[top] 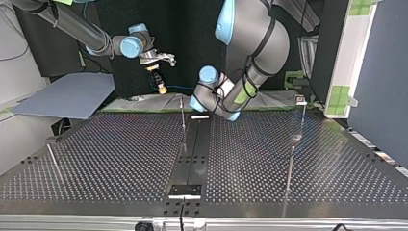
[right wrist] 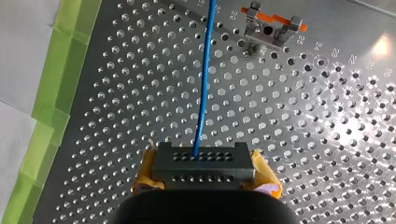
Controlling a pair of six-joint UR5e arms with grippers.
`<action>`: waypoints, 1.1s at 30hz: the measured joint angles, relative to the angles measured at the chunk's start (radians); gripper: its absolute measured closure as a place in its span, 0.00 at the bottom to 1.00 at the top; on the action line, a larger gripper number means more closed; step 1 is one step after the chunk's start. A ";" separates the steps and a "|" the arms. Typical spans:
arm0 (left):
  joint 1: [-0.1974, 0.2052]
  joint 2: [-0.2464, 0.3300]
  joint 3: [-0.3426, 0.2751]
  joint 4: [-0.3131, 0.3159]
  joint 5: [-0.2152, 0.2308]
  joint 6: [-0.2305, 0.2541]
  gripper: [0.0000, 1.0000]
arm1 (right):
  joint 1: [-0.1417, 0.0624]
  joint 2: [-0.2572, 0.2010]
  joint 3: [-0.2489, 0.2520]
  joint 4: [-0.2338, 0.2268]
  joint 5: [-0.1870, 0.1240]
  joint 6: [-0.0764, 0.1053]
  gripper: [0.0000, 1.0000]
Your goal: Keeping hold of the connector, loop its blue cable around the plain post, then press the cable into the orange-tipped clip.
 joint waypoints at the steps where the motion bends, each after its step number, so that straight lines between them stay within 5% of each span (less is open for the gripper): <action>1: 0.001 0.000 -0.002 0.003 0.000 0.001 0.00 | 0.000 0.000 0.000 0.000 0.000 0.000 1.00; 25: 0.022 0.001 -0.006 0.082 -0.002 -0.004 0.00 | 0.003 0.000 0.000 -0.004 0.000 0.001 1.00; 27: 0.020 0.002 0.000 0.083 -0.015 -0.006 0.08 | 0.003 0.000 0.000 -0.003 0.000 0.000 1.00; 28: 0.019 0.002 0.003 0.085 -0.021 -0.007 0.28 | 0.003 0.000 0.000 -0.002 0.000 0.000 1.00; 29: 0.018 0.002 0.007 0.087 -0.028 -0.009 0.58 | 0.003 0.000 0.000 -0.002 0.000 0.000 1.00; 30: 0.016 0.004 0.010 0.093 -0.038 -0.012 0.58 | 0.003 0.000 0.000 -0.002 0.000 0.000 1.00; 32: 0.015 0.006 0.012 0.106 -0.054 -0.016 0.99 | 0.003 0.000 0.000 -0.001 0.000 0.001 1.00; 33: 0.014 0.009 0.011 0.116 -0.065 -0.020 0.99 | 0.003 0.000 0.000 -0.001 0.000 0.001 1.00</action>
